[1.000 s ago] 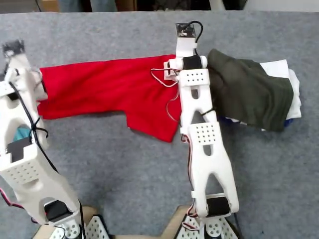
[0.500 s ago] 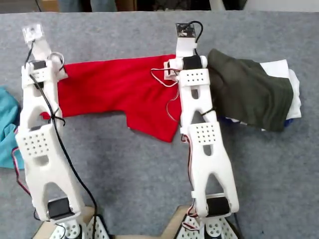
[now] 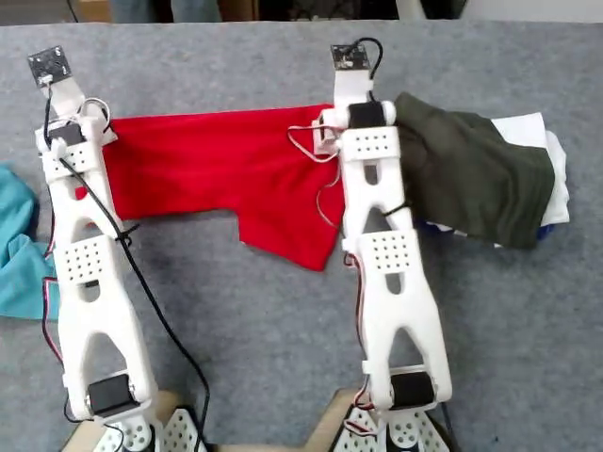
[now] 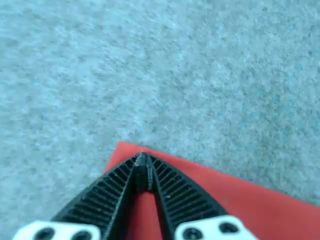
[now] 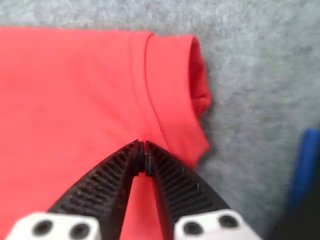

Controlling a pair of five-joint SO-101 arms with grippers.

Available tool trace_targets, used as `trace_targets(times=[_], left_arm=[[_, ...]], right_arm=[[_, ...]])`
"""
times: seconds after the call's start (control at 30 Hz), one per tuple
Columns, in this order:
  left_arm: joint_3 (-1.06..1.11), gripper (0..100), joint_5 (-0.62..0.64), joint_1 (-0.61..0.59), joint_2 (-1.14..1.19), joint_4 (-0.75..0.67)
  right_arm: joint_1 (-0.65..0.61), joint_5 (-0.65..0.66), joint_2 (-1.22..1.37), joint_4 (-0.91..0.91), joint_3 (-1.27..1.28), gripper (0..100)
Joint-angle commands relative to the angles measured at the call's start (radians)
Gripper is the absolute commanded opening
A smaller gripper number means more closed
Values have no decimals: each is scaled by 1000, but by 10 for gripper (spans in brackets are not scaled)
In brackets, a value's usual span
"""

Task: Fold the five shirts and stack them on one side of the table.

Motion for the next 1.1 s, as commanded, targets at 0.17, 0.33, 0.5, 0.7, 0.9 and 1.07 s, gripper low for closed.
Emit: trace_targets(times=[0.17,0.33,0.5,0.7,0.9,1.07], left_arm=[[-87,31,3,-19,-68,124],[-85,30,6,-42,-71,132],[-88,30,9,-62,-78,133],[-88,30,9,-64,-78,133],[-90,30,9,-65,-80,133],[-90,30,9,-64,-80,133]], right_arm=[[-21,288,-243,160,-31,15],[-83,437,-303,198,-24,15],[-164,563,-453,201,94,15],[-255,720,-782,196,696,119],[-325,878,-998,133,1313,319],[-348,895,-1009,-149,1633,322]])
